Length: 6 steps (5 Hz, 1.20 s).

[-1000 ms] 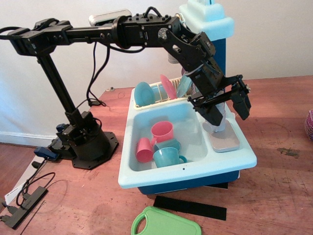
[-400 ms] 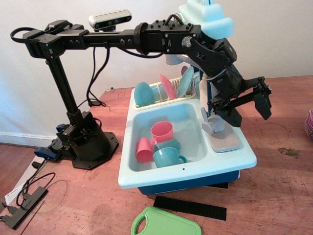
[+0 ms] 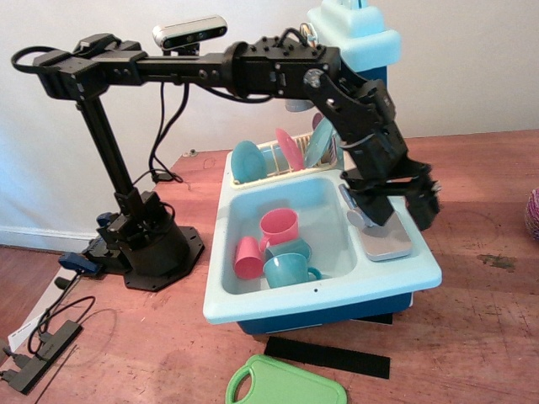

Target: Turn lever vertical to front

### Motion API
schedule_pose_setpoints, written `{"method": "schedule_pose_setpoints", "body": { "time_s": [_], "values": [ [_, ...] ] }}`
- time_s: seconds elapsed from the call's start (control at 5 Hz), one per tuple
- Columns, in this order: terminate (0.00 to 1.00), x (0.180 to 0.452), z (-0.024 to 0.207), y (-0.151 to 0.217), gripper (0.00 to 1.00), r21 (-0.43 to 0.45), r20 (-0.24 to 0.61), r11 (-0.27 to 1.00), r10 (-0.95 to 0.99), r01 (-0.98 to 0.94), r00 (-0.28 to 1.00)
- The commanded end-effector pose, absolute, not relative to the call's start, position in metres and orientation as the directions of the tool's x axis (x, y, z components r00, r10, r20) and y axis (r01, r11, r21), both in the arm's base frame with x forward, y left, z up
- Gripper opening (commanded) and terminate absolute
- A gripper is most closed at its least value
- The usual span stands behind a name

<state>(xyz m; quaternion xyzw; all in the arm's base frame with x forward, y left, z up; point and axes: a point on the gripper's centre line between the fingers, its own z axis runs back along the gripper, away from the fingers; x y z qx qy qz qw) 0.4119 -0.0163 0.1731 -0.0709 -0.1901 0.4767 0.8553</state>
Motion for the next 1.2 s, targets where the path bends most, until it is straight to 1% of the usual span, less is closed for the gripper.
{"method": "schedule_pose_setpoints", "body": {
  "time_s": [0.0,0.2,0.6,0.8,1.0],
  "values": [
    [0.0,0.38,0.207,0.011,1.0,-0.165,0.356,0.683,0.714,-0.711,0.603],
    [0.0,0.38,0.195,0.013,1.0,-0.18,0.339,0.688,0.714,-0.703,0.612],
    [0.0,0.377,0.172,0.013,1.0,-0.157,0.303,0.716,0.69,-0.68,0.657],
    [0.0,0.369,0.158,0.01,1.0,-0.16,0.273,0.726,0.684,-0.669,0.676],
    [0.0,0.347,0.148,0.011,1.0,-0.199,0.282,0.712,0.699,-0.673,0.657]
  ]
}}
